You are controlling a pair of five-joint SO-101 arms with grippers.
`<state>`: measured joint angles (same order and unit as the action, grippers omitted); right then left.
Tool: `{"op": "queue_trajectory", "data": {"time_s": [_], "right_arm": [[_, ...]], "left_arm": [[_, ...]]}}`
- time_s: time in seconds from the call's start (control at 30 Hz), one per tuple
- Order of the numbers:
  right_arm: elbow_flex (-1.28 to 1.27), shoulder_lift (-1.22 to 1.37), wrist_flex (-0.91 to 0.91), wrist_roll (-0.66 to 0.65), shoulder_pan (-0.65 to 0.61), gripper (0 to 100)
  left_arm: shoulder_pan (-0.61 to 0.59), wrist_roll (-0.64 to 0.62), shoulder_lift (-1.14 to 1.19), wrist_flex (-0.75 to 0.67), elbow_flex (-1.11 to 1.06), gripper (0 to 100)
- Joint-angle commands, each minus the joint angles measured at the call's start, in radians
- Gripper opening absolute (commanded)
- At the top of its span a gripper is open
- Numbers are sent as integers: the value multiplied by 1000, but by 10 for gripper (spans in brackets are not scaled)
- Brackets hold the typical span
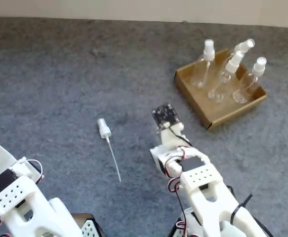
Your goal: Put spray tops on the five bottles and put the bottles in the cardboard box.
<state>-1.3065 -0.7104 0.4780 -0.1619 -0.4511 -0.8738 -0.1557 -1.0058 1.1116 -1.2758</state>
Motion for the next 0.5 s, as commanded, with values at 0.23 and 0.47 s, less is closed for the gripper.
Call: {"op": "queue_trajectory", "data": {"time_s": [0.23, 0.47], "right_arm": [[-4, -30, 74, -149, 13, 214], [24, -27, 154, -219, 12, 251]], "left_arm": [[19, 6, 1, -21, 1, 5], [19, 6, 1, -21, 1, 5]]}}
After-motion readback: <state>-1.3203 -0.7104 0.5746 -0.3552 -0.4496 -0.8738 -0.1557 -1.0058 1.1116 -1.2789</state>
